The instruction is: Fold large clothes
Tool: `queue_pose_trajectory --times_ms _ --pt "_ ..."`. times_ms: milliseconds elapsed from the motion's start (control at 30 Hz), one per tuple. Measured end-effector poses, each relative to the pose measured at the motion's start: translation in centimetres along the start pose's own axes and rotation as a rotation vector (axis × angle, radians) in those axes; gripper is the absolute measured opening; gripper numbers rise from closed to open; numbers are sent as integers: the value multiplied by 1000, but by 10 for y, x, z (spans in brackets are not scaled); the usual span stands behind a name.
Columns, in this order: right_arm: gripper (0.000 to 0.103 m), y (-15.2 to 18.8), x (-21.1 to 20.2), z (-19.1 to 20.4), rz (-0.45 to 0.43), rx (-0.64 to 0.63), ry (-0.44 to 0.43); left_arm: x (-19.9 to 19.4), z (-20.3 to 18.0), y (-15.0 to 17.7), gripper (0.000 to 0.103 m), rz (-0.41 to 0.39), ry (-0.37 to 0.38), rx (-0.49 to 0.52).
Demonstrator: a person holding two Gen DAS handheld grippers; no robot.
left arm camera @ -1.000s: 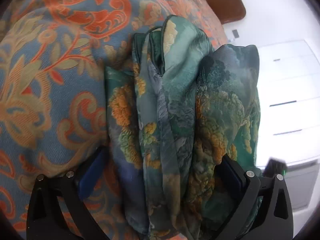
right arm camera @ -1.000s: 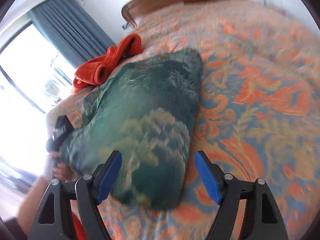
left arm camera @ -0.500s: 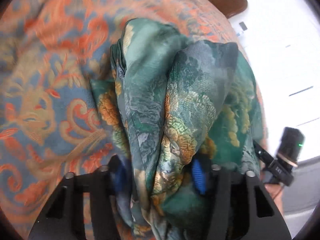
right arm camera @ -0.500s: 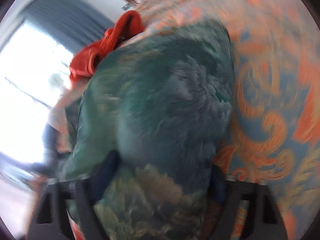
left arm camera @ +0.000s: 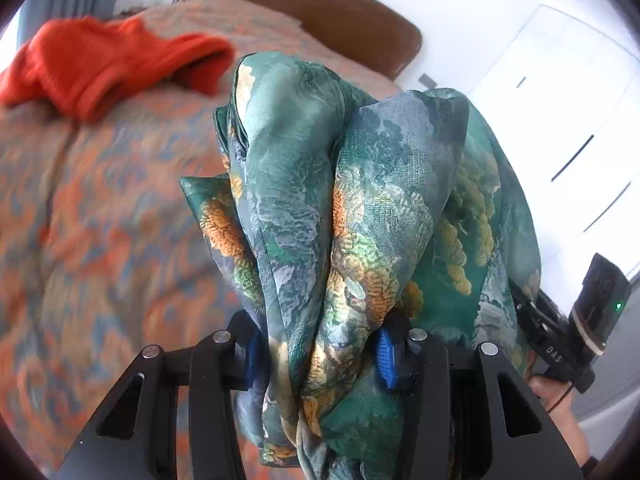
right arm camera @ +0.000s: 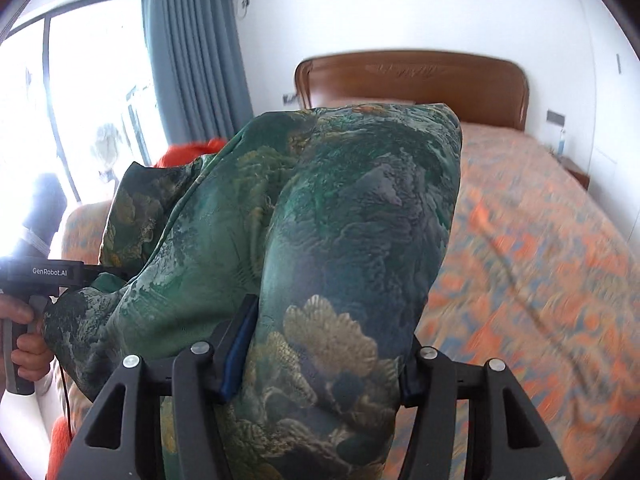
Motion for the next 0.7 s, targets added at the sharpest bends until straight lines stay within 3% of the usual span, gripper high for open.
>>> queue_pose_trajectory --times_ms 100,300,400,500,567,633,700 --pt "57 -31 15 -23 -29 24 11 33 -15 -46 45 -12 -7 37" --pt "57 -73 75 -80 -31 92 7 92 -13 -95 46 13 -29 68" --pt "57 -73 112 -108 -4 134 -7 110 0 -88 47 48 -39 55" --pt "57 -63 154 -130 52 151 -8 167 38 -73 56 121 -44 -34" --pt "63 -49 187 -144 134 193 -12 196 66 -55 70 170 -83 -109" --pt "78 -16 232 -163 301 300 -10 201 81 -44 80 131 -54 -135" --pt "87 2 242 -176 302 403 -35 190 86 -44 85 91 -18 -146"
Point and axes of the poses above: each gripper's, at about its wrist camera, not at the fingertips, and x roughly the way its jaws point, z to its left, y to its underside, the point moved 3 cm from there along x, roughly the way its jaws point, and after that the axes turned 8 degrees about y, right-handed, at the moved point
